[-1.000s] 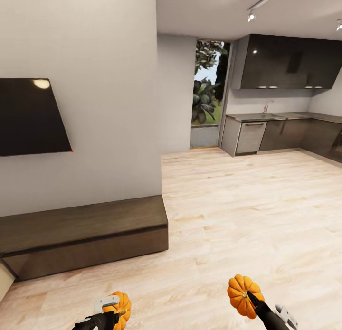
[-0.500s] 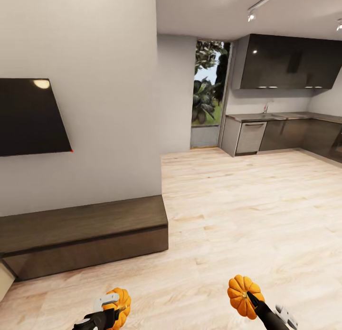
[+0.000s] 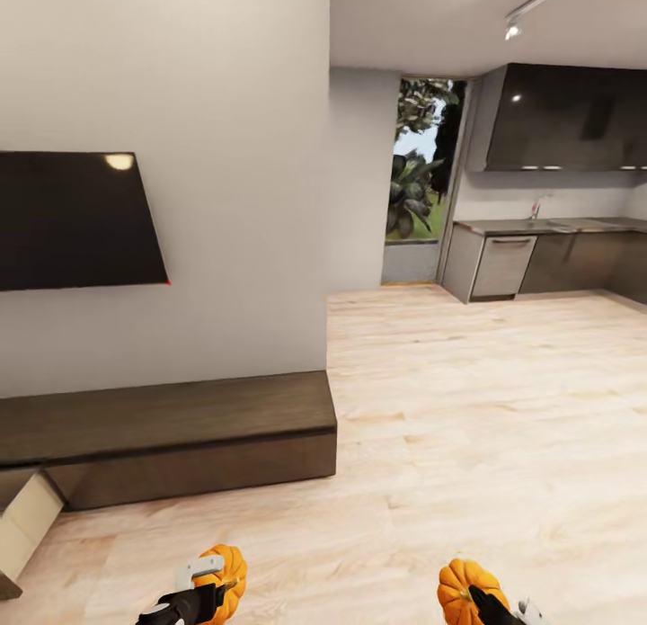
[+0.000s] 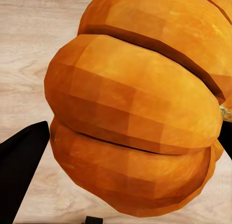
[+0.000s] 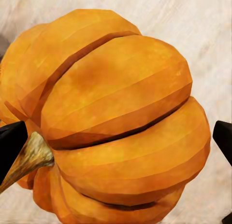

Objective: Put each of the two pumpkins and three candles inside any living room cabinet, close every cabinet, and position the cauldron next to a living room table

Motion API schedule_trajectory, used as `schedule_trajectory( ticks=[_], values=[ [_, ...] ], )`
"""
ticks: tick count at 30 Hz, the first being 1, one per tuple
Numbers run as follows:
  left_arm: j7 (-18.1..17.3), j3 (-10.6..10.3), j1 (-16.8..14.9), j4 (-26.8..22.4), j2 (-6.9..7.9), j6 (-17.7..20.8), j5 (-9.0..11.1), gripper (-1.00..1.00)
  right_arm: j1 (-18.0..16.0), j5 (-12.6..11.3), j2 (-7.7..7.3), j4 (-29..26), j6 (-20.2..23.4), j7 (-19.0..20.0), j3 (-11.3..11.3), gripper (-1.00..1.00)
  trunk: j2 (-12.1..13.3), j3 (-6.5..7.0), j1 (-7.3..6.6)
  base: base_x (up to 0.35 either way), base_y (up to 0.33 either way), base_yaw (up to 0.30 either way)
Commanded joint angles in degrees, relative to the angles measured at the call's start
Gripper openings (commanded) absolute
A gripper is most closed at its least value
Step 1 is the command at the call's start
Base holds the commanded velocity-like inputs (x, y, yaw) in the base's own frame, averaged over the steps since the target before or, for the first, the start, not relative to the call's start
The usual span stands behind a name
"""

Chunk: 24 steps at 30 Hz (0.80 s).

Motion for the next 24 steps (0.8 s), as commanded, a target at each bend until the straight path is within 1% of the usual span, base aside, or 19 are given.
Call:
schedule_trajectory(
  ticks=[1, 3, 4, 6, 7, 9, 10, 12, 13, 14, 15, 16, 19, 24],
  values=[
    [0.6, -0.5, 0.0, -0.2, 0.06, 0.3, 0.4, -1.00, -0.1, -0.4, 0.60, -0.4, -0.2, -3.7, 1.8, -1.00, -0.1, -0.04, 0.00, 0.000, 0.000, 0.273],
    [0.6, -0.5, 0.0, -0.2, 0.06, 0.2, 0.4, -1.00, -0.1, -0.4, 1.76, -1.6, -0.2, -10.8, 5.7, -1.00, -0.1, -0.04, 0.00, 0.000, 0.000, 0.277],
    [0.6, -0.5, 0.0, -0.2, 0.06, 0.2, 0.4, -1.00, -0.1, -0.4, 1.97, -2.1, -0.2, -12.3, 6.5, -1.00, -0.1, -0.05, 0.00, 0.000, 0.000, 0.279],
    [0.6, -0.5, 0.0, -0.2, 0.11, 0.2, 0.4, -1.00, -0.1, -0.4, 2.53, -4.3, -0.1, -18.1, 9.2, -1.00, -0.1, -0.08, 0.00, 0.000, 0.000, 0.281],
    [0.6, -0.5, 0.0, -0.2, 0.12, 0.2, 0.4, -1.00, -0.2, -0.3, 2.74, -6.2, -0.1, -22.1, 10.8, -1.00, -0.1, -0.10, 0.00, 0.000, 0.000, 0.282],
    [0.6, -0.5, 0.0, -0.2, 0.12, 0.2, 0.4, -1.00, -0.2, -0.3, 2.89, -8.3, -0.1, -26.0, 12.8, -1.00, -0.1, -0.14, 0.00, 0.000, 0.000, 0.282],
    [0.6, -0.5, 0.0, -0.2, 0.13, 0.2, 0.4, -1.00, -0.2, -0.3, 2.91, -8.7, -0.1, -26.7, 13.4, -1.00, -0.1, -0.17, 0.00, 0.000, 0.000, 0.282],
    [0.6, -0.5, 0.0, -0.2, 0.11, 0.2, 0.4, -1.00, -0.2, -0.2, 3.03, -9.8, -0.1, -28.6, 16.0, -1.00, -0.1, -0.23, 0.00, 0.000, 0.000, 0.282],
    [0.6, -0.5, 0.0, -0.2, 0.12, 0.2, 0.4, -1.00, -0.2, 0.0, 3.04, -9.9, -0.1, -28.8, 16.4, -1.00, -0.1, -0.26, 0.00, 0.000, 0.000, 0.280],
    [0.6, -0.5, 0.0, -0.2, 0.09, 0.2, 0.4, -1.00, -0.2, 1.3, 3.07, -10.1, -0.1, -29.2, 17.4, -1.00, -0.1, -0.30, 0.00, 0.000, 0.000, 0.277],
    [0.6, -0.5, 0.0, -0.2, 0.09, 0.2, 0.4, -1.00, -0.2, 1.7, 3.08, -10.2, -0.1, -29.3, 17.5, -1.00, -0.1, -0.34, 0.00, 0.000, 0.000, 0.276],
    [0.6, -0.5, 0.0, -0.2, 0.11, 0.2, 0.4, -1.00, -0.2, 3.1, 3.09, -10.2, -0.1, -29.4, 17.7, -1.00, -0.1, -0.39, 0.00, 0.000, 0.000, 0.274],
    [0.6, -0.5, 0.0, -0.2, 0.13, 0.2, 0.4, -1.00, -0.2, 5.1, 3.13, -10.3, -0.1, -29.5, 17.9, -1.00, -0.1, -0.52, 0.00, 0.000, 0.000, 0.271],
    [0.6, -0.5, 0.0, -0.2, 0.15, 0.2, 0.4, -1.00, -0.2, 5.8, 3.10, -10.3, -0.1, -28.8, 18.0, -1.00, -0.1, -0.77, 0.00, 0.000, 0.000, 0.268]
  ],
)
